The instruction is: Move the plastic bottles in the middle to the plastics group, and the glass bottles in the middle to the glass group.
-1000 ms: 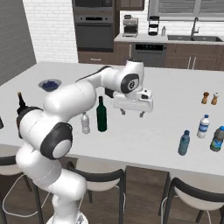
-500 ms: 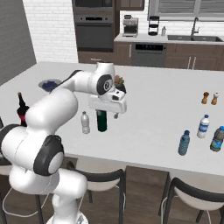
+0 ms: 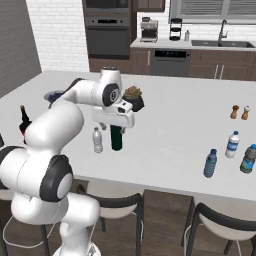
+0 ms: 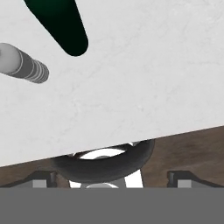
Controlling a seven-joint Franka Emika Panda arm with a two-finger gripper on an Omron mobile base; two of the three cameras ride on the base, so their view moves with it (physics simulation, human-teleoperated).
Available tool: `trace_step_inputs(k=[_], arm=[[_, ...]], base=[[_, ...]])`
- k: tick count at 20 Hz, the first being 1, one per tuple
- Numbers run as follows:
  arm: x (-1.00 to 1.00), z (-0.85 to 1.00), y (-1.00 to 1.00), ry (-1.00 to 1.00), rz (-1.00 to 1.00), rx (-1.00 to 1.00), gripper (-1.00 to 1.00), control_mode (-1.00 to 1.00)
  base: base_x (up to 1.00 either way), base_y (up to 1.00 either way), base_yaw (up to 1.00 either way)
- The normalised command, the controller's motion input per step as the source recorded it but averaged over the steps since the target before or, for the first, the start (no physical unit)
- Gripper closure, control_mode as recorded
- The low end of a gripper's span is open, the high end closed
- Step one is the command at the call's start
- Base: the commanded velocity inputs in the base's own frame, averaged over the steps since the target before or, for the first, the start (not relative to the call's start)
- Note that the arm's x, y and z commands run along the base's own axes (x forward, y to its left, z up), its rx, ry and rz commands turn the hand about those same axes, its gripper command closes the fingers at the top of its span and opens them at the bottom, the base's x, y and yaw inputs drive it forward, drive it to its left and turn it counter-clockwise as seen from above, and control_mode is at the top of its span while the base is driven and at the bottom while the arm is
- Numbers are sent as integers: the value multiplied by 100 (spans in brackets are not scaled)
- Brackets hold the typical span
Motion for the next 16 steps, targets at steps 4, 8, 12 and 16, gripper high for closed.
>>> trace_step_inputs(k=[4,8,12,16], arm=[[0,-7,87,7,0,0,-100,-100],[0,-8,97,6,-3,0,-100,-100],[2,-11,76,6,-1,0,-100,-100],[15,-15,31,0,-10,1,-100,-100]], base=[[0,0,0],[0,0,0],[0,0,0],[0,0,0]])
